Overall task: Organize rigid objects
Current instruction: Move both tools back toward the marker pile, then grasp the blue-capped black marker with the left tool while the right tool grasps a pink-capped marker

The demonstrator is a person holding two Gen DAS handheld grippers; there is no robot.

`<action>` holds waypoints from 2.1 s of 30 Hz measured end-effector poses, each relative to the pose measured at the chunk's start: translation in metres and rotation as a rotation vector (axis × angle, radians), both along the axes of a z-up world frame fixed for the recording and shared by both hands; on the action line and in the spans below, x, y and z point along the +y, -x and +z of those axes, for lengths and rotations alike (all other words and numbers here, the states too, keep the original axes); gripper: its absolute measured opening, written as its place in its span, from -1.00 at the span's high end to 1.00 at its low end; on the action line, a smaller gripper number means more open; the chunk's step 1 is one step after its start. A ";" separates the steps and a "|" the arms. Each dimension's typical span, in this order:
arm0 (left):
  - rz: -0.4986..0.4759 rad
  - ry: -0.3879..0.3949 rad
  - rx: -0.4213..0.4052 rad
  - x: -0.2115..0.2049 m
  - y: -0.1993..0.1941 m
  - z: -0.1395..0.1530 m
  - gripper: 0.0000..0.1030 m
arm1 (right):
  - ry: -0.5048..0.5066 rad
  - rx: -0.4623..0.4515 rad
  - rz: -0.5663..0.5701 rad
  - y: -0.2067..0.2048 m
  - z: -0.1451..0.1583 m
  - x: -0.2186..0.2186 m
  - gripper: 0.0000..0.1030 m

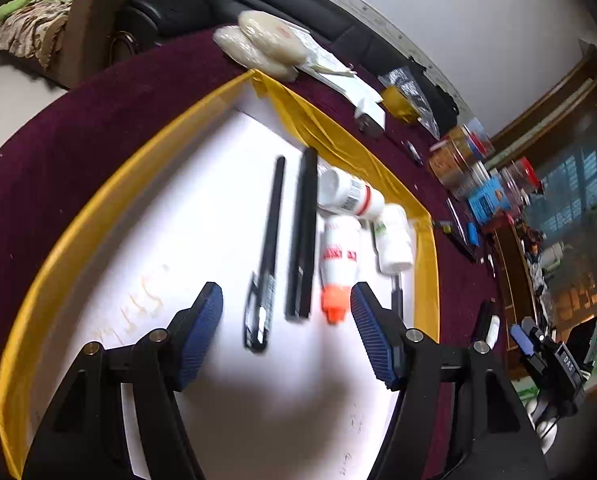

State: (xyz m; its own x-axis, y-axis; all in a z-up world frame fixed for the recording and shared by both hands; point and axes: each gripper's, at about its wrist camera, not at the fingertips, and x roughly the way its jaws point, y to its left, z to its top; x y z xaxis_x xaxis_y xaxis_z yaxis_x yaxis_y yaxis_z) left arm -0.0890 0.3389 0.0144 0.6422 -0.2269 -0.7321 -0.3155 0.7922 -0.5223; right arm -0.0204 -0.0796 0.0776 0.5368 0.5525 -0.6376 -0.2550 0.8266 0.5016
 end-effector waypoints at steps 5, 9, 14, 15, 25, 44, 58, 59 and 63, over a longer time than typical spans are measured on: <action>-0.028 0.044 -0.040 -0.009 0.006 0.008 -0.27 | -0.011 -0.016 -0.134 0.011 -0.003 -0.071 0.18; -0.064 -0.038 -0.215 -0.037 0.024 0.051 -0.34 | 0.026 -0.030 -0.220 0.013 -0.009 -0.111 0.15; -0.216 -0.140 -0.237 -0.108 0.014 0.080 -0.44 | 0.051 -0.019 -0.293 0.001 -0.024 -0.137 0.15; -0.243 -0.150 -0.230 -0.121 0.010 0.081 -0.44 | 0.045 -0.011 -0.305 -0.004 -0.029 -0.138 0.15; -0.471 -0.227 -0.172 -0.249 -0.036 0.072 -0.44 | 0.029 0.018 -0.380 -0.030 -0.053 -0.150 0.15; -0.797 -0.375 -0.121 -0.398 -0.137 0.016 0.70 | 0.003 0.044 -0.455 -0.033 -0.062 -0.181 -0.02; -0.763 -0.392 -0.079 -0.346 -0.100 0.017 0.77 | 0.022 0.060 -0.442 -0.031 -0.067 -0.177 -0.08; -0.751 -0.390 -0.074 -0.347 -0.104 0.015 0.61 | 0.025 0.059 -0.441 -0.032 -0.066 -0.176 -0.08; -0.737 -0.433 -0.078 -0.358 -0.109 0.006 0.36 | 0.038 0.054 -0.437 -0.032 -0.066 -0.174 -0.12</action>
